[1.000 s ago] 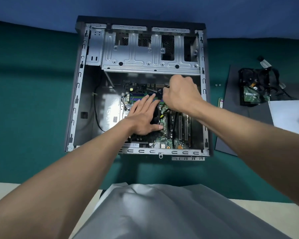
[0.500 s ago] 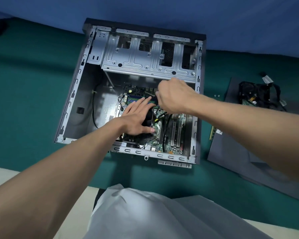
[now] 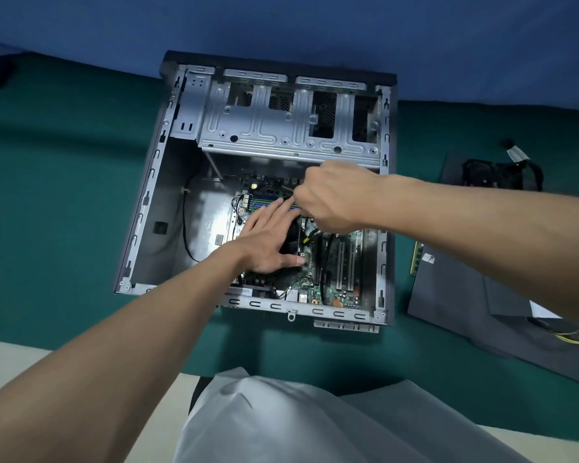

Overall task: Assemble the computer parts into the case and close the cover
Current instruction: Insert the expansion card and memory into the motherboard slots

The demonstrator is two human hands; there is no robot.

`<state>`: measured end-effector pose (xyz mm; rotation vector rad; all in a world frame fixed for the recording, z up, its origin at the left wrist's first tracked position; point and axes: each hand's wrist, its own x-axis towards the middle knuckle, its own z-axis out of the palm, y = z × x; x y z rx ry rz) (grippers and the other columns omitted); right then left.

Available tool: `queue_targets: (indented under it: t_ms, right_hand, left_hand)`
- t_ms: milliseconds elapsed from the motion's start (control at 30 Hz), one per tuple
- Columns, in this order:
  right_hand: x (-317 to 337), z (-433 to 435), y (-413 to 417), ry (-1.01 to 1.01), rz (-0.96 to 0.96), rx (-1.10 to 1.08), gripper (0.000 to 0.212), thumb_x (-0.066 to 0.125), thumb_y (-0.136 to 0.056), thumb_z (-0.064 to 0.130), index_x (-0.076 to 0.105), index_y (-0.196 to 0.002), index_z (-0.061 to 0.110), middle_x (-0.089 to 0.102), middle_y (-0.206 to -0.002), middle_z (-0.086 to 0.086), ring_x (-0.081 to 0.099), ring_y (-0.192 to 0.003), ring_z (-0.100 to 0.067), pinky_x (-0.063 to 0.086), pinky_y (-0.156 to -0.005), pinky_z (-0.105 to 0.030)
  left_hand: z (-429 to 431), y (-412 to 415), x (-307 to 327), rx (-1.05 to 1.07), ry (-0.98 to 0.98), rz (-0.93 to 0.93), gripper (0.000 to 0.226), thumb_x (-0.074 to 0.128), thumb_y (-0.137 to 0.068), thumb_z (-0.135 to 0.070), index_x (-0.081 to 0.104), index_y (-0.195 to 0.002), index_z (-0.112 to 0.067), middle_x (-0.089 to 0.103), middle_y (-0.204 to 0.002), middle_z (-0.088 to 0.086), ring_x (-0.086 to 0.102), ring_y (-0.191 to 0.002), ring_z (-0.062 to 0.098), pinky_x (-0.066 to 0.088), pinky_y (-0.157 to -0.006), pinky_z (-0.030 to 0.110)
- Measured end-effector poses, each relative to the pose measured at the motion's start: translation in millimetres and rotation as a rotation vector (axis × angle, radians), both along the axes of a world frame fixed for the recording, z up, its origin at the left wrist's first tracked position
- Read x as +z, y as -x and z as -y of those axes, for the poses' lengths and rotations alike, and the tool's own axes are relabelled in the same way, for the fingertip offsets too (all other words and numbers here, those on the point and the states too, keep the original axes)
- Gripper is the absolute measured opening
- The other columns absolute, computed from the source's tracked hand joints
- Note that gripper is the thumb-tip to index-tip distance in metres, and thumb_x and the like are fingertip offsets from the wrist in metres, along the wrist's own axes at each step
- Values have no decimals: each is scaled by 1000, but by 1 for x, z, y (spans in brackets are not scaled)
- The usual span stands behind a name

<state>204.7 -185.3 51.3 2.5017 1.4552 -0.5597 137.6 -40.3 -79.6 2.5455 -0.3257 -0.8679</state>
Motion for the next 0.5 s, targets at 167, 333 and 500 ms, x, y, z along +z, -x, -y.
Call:
queue_targets:
  t_ms: [167, 333, 500]
  right_hand:
    - [-6, -12, -3, 26, -248, -595, 29, 44, -93, 12, 38, -64, 11, 42, -67, -5, 43, -63, -21, 36, -58, -29]
    - [5, -17, 6, 232, -66, -301, 22, 48, -95, 13, 44, -115, 5, 49, -80, -7, 49, -70, -25, 35, -55, -33]
    - [6, -20, 16, 125, 148, 63, 9, 49, -90, 15, 53, -82, 12, 61, -85, -11, 62, -76, -32, 35, -55, -32]
  left_hand:
    - [-1, -1, -3, -20, 3, -2, 98, 58, -87, -60, -13, -150, -34, -27, -156, -17, -32, -129, -8, -22, -108, 27]
    - [-2, -1, -5, -25, -5, -4, 99, 55, -88, -60, -17, -150, -31, -29, -156, -14, -32, -136, 0, -23, -107, 27]
    - [-1, -2, -5, -33, -8, -3, 101, 53, -90, -59, -22, -149, -28, -31, -156, -10, -35, -130, -1, -24, -106, 26]
